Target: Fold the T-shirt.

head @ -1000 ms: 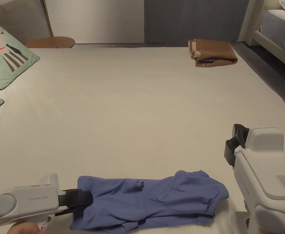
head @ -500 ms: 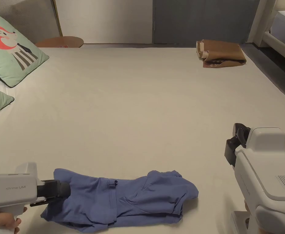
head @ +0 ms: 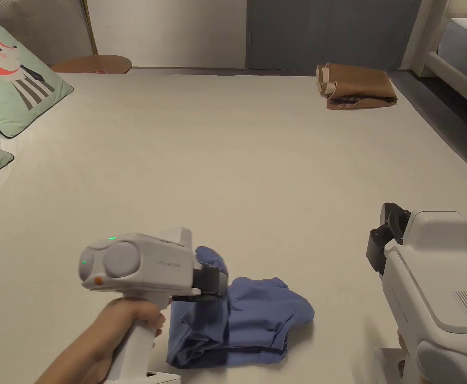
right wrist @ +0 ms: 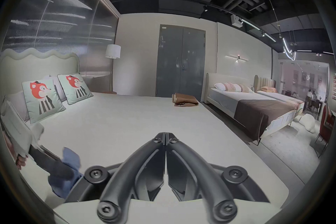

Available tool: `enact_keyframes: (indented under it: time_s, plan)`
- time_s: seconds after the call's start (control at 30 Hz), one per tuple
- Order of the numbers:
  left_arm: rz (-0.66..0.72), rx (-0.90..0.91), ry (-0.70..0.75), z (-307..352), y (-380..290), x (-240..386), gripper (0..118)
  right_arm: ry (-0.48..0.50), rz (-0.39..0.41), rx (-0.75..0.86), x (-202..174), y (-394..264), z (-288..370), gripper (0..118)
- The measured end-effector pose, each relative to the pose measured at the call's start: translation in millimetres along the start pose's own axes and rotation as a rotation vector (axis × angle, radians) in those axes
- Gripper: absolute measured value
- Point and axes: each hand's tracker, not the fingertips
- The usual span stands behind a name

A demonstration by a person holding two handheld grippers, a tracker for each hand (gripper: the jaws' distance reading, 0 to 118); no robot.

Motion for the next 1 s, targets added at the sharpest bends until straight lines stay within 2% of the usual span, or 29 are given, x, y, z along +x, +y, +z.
enact_keyframes:
  time_s: [0.07, 0.17, 0.2, 0.27, 0.3, 0.33, 0.37, 0.43, 0.47, 0.63, 0.73, 0.77, 0.8, 0.87, 1.0]
  plan:
    - [-0.01, -0.021, -0.008, -20.5, -2.9, 15.5, 8, -0.008, 0.004, 0.001, 4.9, -0.3, 0.6, 1]
    - [-0.085, -0.073, 0.066, -49.9, -12.1, 36.1, 12, -0.021, 0.006, -0.001, 10.7, 1.6, 5.6, 1]
    - [-0.1, -0.086, 0.095, -58.3, -16.7, 41.6, 20, -0.026, 0.005, -0.001, 12.9, 1.6, 6.2, 1]
    - [-0.127, -0.088, 0.104, -74.9, -17.0, 36.4, 45, -0.041, 0.003, -0.001, 17.5, 1.9, 7.3, 1]
    - [-0.139, -0.072, 0.078, -75.9, -19.3, 38.6, 51, -0.044, 0.001, -0.002, 19.5, 1.9, 7.9, 1]
    - [-0.151, -0.055, 0.054, -74.0, -21.3, 41.7, 51, -0.048, -0.002, -0.003, 21.0, 1.7, 8.6, 1]
    - [-0.159, -0.039, 0.031, -68.6, -28.0, 49.0, 73, -0.052, -0.003, -0.004, 22.1, 1.4, 9.1, 1]
    - [-0.187, 0.009, -0.001, -59.7, -28.3, 54.2, 103, -0.058, -0.002, -0.006, 24.8, 0.6, 7.4, 1]
    - [-0.188, 0.05, -0.005, -52.8, -27.5, 55.5, 107, -0.059, -0.005, -0.007, 25.3, 0.5, 7.8, 1]
    - [-0.225, 0.325, 0.034, -2.6, -29.2, 50.5, 107, -0.057, -0.012, -0.006, 24.9, -1.5, 8.5, 1]
    - [-0.288, 0.46, 0.131, 21.9, -35.1, 36.8, 101, -0.048, -0.012, -0.003, 23.1, -2.6, 9.3, 1]
    - [-0.301, 0.494, 0.166, 27.8, -37.7, 32.6, 85, -0.048, -0.011, -0.002, 22.5, -2.2, 9.8, 1]
    - [-0.314, 0.516, 0.218, 31.9, -40.6, 28.3, 63, -0.046, -0.011, -0.001, 22.1, -1.8, 10.0, 1]
    - [-0.334, 0.535, 0.31, 33.2, -45.1, 18.8, 3, -0.043, -0.014, 0.002, 21.3, -1.7, 10.3, 1]
    - [-0.296, 0.485, 0.297, 20.8, -50.2, -6.4, 0, -0.038, -0.019, 0.0, 20.0, -2.7, 9.8, 1]
